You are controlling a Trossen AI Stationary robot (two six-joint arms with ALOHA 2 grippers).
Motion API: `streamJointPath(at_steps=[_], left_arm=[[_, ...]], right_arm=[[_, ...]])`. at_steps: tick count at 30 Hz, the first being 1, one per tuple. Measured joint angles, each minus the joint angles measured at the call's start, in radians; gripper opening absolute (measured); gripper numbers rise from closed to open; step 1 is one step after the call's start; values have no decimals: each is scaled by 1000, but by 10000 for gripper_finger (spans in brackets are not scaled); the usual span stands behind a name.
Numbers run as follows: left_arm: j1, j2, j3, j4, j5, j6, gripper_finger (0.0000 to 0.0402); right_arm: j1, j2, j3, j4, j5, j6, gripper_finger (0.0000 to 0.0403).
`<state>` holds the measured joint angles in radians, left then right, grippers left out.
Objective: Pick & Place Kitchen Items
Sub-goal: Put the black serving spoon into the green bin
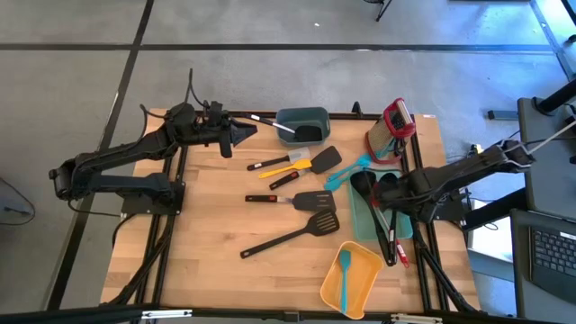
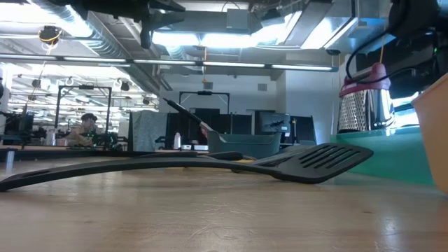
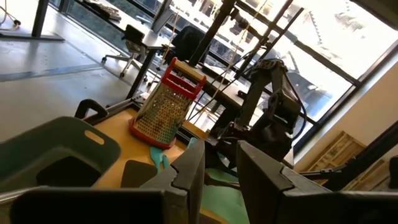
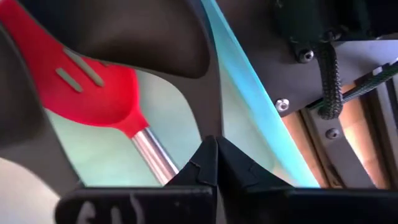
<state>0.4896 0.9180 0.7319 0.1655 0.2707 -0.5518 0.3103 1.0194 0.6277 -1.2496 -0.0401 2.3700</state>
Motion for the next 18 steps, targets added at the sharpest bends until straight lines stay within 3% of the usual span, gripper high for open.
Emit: streamJointPath(at_steps=[18], left_arm=[[0, 0, 0, -13, 0, -10, 86]], right_arm=[[0, 35, 0, 14, -16, -30, 0]])
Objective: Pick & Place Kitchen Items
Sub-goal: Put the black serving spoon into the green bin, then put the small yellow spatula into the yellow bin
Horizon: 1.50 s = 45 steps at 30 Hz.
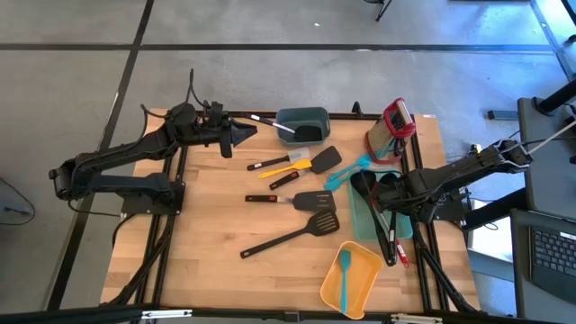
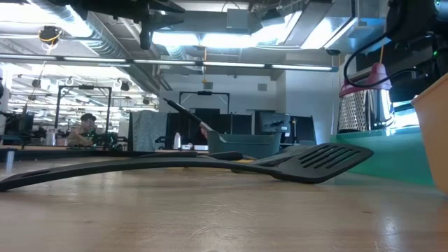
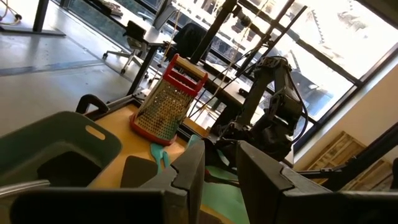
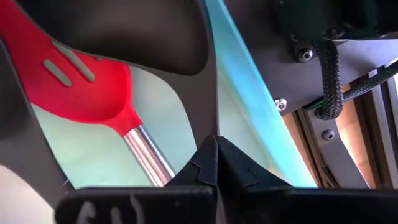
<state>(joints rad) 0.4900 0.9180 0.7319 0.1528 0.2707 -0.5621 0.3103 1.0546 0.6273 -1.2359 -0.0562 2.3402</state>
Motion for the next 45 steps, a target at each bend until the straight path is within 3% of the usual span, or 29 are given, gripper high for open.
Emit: streamJointPath(at_steps=[19, 23, 32, 37, 45], left_arm=[[0, 0, 0, 0, 0, -1, 86], [0, 0, 0, 0, 0, -2, 86], [0, 0, 0, 0, -8, -3, 86], [0, 0, 0, 0, -8, -1, 86], [0, 0, 0, 0, -2, 13, 86]], right_arm=[[0, 57, 0, 57, -23, -46, 0], [0, 57, 35, -32, -15, -44, 0], [-29, 54, 294, -281, 297, -69, 0], [-63, 54, 400, -237, 431, -209, 0], [-114, 54, 462, -34, 555, -396, 0]])
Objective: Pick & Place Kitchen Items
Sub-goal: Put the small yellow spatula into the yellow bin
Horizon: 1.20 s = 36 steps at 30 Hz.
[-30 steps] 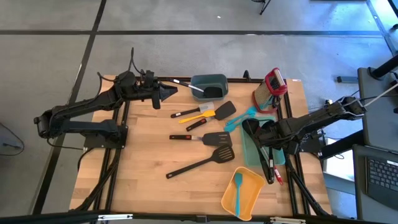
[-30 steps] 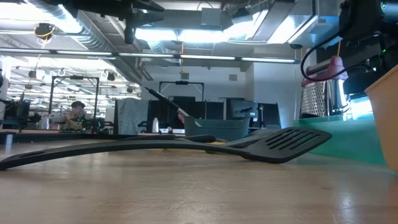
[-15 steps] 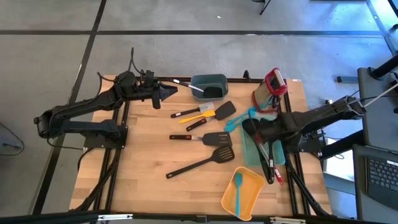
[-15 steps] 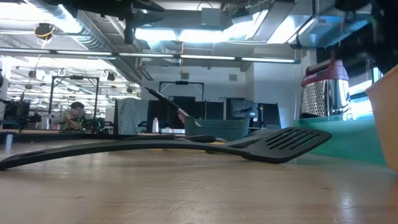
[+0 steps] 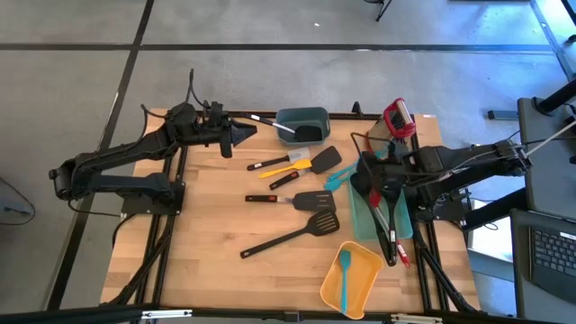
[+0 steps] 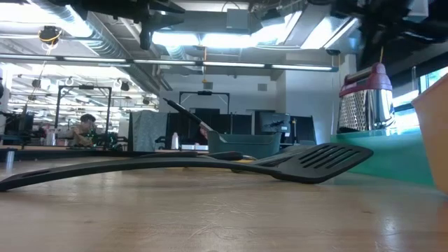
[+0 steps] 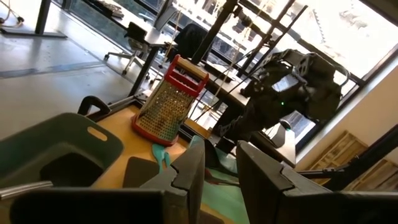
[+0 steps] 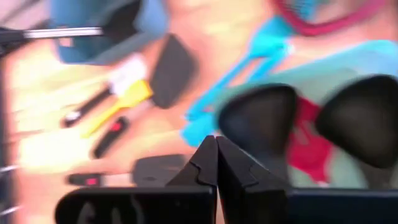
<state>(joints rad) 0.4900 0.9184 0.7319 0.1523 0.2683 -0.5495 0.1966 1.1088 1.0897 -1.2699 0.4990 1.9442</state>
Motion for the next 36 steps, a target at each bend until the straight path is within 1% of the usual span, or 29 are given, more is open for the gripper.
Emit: streamJointPath(at_steps=[9, 15, 22, 30, 36], left_arm=[[0, 0, 0, -90, 21, 27, 86], [0, 0, 0, -162, 16, 58, 86], [0, 47, 0, -202, -35, 49, 86], [0, 198, 0, -199, -43, -47, 86], [0, 310, 0, -192, -43, -68, 86]], right_arm=[[-84, 6, 0, 347, -1, -313, 0], [-131, 10, 0, 486, -10, -488, 0], [-176, 10, 0, 494, -50, -615, 0], [-272, 10, 0, 416, -183, -805, 0], [-316, 10, 0, 414, -196, -929, 0]])
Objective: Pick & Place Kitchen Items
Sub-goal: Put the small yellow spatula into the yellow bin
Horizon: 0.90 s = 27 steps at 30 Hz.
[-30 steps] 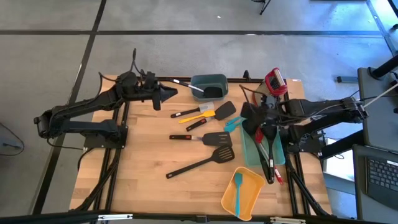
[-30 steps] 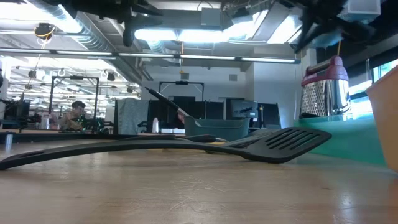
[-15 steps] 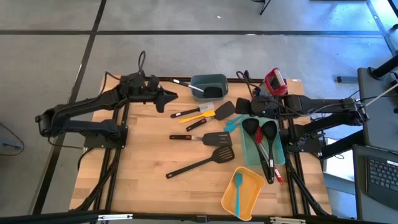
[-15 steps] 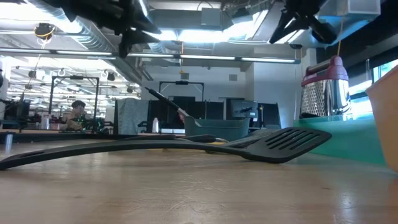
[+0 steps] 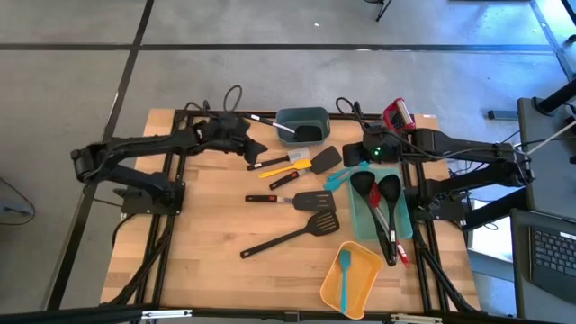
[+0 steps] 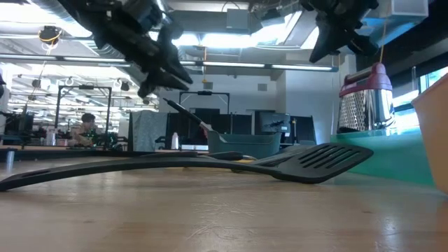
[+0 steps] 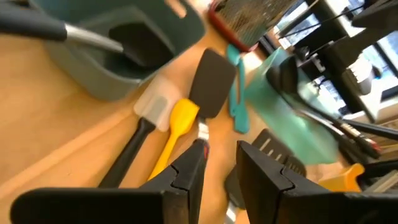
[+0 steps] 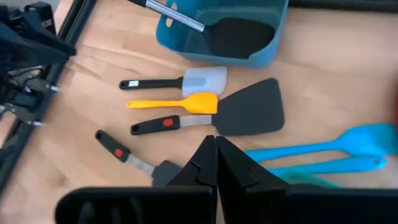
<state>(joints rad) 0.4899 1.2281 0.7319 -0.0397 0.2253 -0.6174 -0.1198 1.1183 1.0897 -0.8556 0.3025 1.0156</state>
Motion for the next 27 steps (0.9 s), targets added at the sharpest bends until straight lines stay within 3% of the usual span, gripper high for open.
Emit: streamJointPath(at_steps=[6, 12, 27], left_arm=[[-2, 64, 0, 10, 42, -9, 86], [-4, 88, 0, 5, 26, 81, 86], [-7, 100, 0, 45, 49, 145, 86]], right_arm=[[-48, 3, 0, 0, 0, -58, 0], [-95, 19, 0, 3, -4, -88, 0], [-111, 102, 0, 67, -129, -91, 0]])
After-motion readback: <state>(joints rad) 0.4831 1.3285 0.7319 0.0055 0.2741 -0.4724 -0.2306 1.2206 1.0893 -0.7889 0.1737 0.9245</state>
